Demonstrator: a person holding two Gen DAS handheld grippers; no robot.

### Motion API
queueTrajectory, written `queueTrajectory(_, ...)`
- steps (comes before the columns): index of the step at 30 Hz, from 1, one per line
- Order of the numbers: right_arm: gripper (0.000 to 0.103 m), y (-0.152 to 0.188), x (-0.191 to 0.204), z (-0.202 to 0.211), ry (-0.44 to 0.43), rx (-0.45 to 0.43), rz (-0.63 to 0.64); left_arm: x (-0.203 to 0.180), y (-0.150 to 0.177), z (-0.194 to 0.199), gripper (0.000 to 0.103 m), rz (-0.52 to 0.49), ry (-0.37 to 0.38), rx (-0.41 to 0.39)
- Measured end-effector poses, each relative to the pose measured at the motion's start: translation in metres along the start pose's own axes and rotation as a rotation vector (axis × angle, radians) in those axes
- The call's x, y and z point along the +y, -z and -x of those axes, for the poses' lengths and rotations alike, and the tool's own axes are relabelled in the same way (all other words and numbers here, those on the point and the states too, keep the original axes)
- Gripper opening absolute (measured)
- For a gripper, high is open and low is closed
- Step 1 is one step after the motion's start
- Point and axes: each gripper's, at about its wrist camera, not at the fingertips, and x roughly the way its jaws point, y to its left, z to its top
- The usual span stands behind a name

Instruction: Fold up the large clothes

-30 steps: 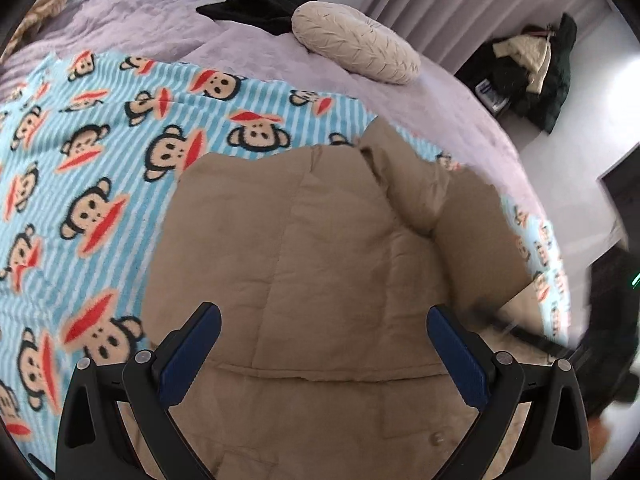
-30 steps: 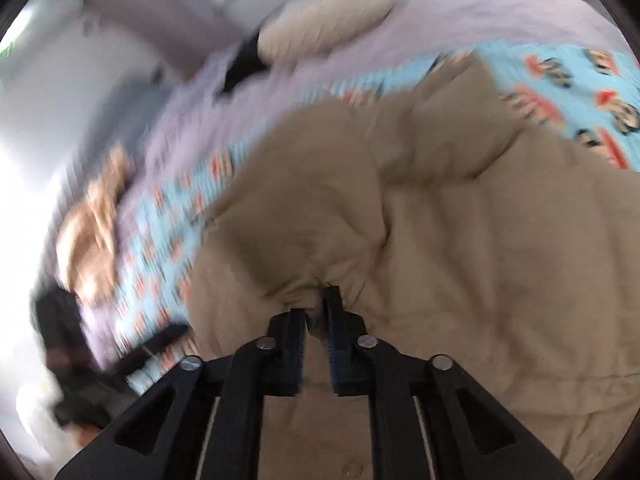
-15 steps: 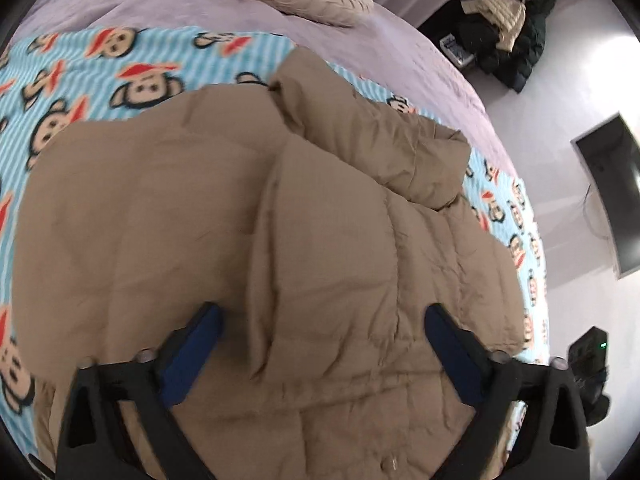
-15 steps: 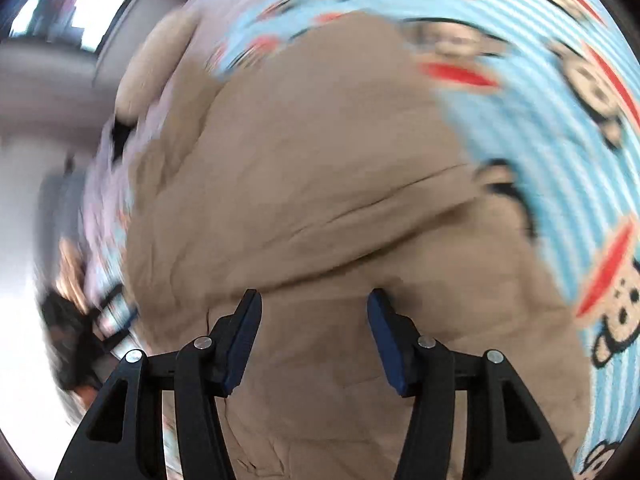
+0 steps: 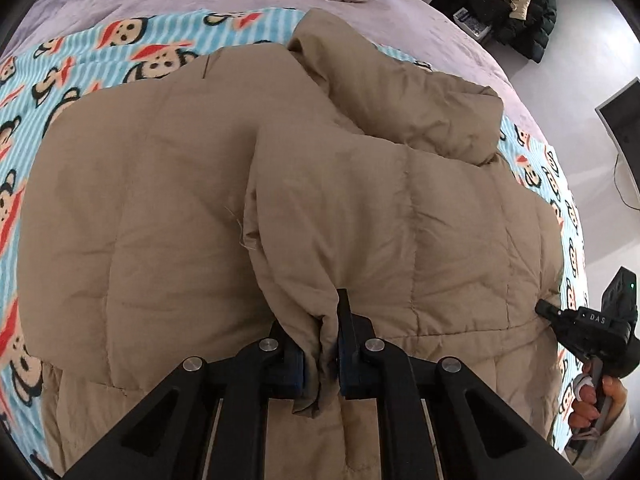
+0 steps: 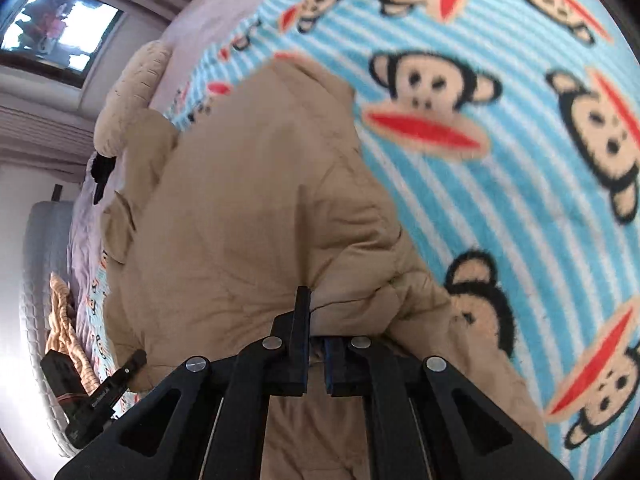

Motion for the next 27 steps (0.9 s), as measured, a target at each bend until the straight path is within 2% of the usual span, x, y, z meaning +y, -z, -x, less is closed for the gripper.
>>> queueTrajectory(1,0.006,0.000,-0.002,0.000,-0.003,-0.002,-0.003,-0.001,0.000,0.002,0.014,0.003,-0.013,-0.007)
queueTrajectory(2,0.006,0.000,-0.002,0.000,-0.003,-0.002,-0.002,-0.002,0.000,0.006,0.021,0.000,-0.054,-0.022)
queueTrajectory(3,0.006,0.000,-0.003,0.000,-0.001,0.000,0.003,-0.001,-0.001,0.010,0.024,-0.003,-0.086,-0.034)
queueTrajectory(8,0.007,-0.005,0.010,-0.009,0.009,0.020,0.007,0.008,-0.002,0.041,0.024,0.000,-0.247,-0.101)
queueTrajectory(9,0.008,-0.005,0.014,-0.008,0.012,0.036,0.013,0.013,-0.002,0.049,0.024,0.005,-0.254,-0.108)
queueTrajectory(13,0.011,0.006,0.031,0.018,-0.004,0.089,0.127,0.016,-0.004,0.075,0.024,0.017,-0.213,-0.146)
queueTrajectory(16,0.011,0.009,0.042,0.046,0.007,0.015,0.231,0.000,-0.014,0.074,0.024,-0.015,-0.158,-0.148)
queueTrajectory(19,0.011,-0.013,0.046,0.056,0.047,-0.071,0.265,-0.023,-0.027,0.052,0.024,-0.072,-0.134,-0.132)
queueTrajectory(22,0.011,-0.040,0.047,0.040,0.037,-0.078,0.243,-0.031,-0.036,0.023,0.024,-0.095,-0.171,-0.127)
queueTrajectory(24,0.011,-0.048,0.049,0.020,0.091,-0.058,0.269,-0.027,-0.039,0.004,0.024,-0.067,-0.197,-0.102)
queueTrajectory(26,0.011,-0.050,0.045,0.000,0.130,-0.027,0.276,-0.022,-0.040,-0.007,0.024,-0.041,-0.182,-0.097)
queueTrajectory(27,0.005,-0.049,0.042,-0.009,0.150,-0.023,0.286,-0.021,-0.040,-0.010,0.024,-0.043,-0.182,-0.099)
